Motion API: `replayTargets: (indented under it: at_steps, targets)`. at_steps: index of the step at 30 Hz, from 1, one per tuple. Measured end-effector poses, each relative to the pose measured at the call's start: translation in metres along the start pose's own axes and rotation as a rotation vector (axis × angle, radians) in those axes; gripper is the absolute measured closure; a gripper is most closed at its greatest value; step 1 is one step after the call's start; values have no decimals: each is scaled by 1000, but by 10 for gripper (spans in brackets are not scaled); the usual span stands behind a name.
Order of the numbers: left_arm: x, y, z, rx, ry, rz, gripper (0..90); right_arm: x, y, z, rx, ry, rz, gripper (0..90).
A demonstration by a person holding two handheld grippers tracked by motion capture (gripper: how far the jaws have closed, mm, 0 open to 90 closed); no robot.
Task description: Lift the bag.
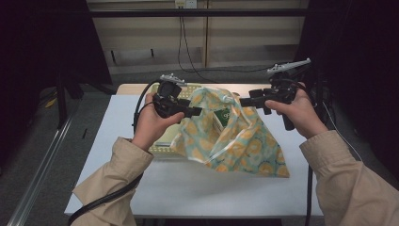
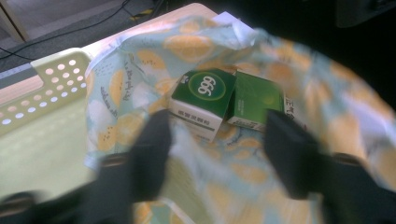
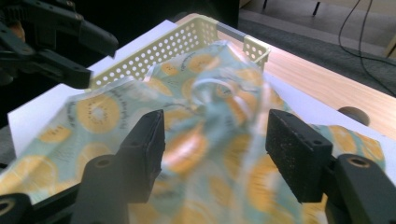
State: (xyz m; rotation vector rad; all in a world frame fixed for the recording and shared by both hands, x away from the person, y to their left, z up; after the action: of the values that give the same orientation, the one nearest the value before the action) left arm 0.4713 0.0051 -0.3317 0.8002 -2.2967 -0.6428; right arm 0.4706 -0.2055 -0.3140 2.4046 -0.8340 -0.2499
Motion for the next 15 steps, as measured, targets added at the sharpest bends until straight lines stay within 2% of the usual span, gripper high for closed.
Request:
replayTargets:
  at_steps: [1, 3, 6, 8, 10, 13, 15]
  targets:
    - [-1, 2, 2, -3, 1, 4, 291, 0, 2, 1, -1, 8, 8, 355]
    - [-4, 6, 6, 4, -17, 17, 227, -3, 7, 3, 5, 20, -9, 290]
    - [-11, 14, 16, 0, -23, 13, 137, -3, 15, 12, 1, 26, -7, 273]
    - [-16, 20, 24, 2, -16, 18, 124, -3, 20, 21, 9, 25, -5, 271]
    - [-21, 24, 33, 11, -33, 23, 89, 0, 23, 33, -12, 35, 11, 247]
    - [-27, 29, 47, 13, -56, 29, 70, 0, 25, 53, -11, 27, 16, 244]
    - [-29, 31, 56, 6, -71, 26, 63, -1, 24, 68, -37, 30, 23, 233]
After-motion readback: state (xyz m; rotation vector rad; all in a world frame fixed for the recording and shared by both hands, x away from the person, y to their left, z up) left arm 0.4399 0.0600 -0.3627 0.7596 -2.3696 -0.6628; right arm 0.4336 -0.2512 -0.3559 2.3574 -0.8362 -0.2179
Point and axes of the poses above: each handheld gripper's, and its own axes: y roughly backward along the jaws, z roughly out of its underside, x roughly to its right, the point moved 9 cm from there along -y, roughly forward along the jaws, and after that the axes turned 15 degrees about y, right-handed, at the moved point
